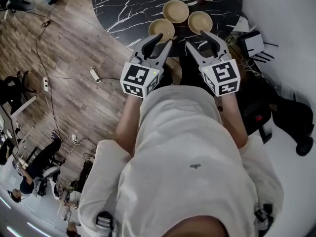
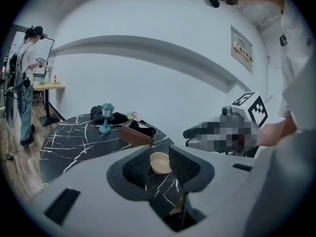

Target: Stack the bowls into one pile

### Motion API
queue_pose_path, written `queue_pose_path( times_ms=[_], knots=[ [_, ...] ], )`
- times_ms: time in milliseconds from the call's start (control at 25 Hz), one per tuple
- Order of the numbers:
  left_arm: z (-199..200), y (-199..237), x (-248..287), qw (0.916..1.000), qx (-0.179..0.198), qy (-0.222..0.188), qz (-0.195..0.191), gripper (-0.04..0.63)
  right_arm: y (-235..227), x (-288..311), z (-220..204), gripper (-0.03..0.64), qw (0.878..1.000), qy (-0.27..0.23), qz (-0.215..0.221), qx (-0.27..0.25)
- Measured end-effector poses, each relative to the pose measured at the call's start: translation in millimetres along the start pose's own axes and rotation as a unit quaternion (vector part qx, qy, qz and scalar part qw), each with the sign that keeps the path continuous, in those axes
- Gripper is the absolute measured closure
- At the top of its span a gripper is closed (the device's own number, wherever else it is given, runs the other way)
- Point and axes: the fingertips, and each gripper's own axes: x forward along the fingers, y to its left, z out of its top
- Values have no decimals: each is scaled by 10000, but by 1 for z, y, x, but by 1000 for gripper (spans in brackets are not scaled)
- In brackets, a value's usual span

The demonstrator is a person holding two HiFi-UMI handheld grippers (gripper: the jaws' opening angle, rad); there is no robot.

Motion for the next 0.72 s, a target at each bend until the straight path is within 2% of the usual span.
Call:
queue_pose_path(
  times_ms=[280, 720],
  knots=[
    [-13, -12, 41, 9992, -234, 257, 202, 489, -47, 9, -11, 385, 9992, 258, 264, -136],
    [-33, -17, 81, 9939, -732, 378, 735, 489, -98, 31, -42, 382, 9910, 886, 710, -711]
  ],
)
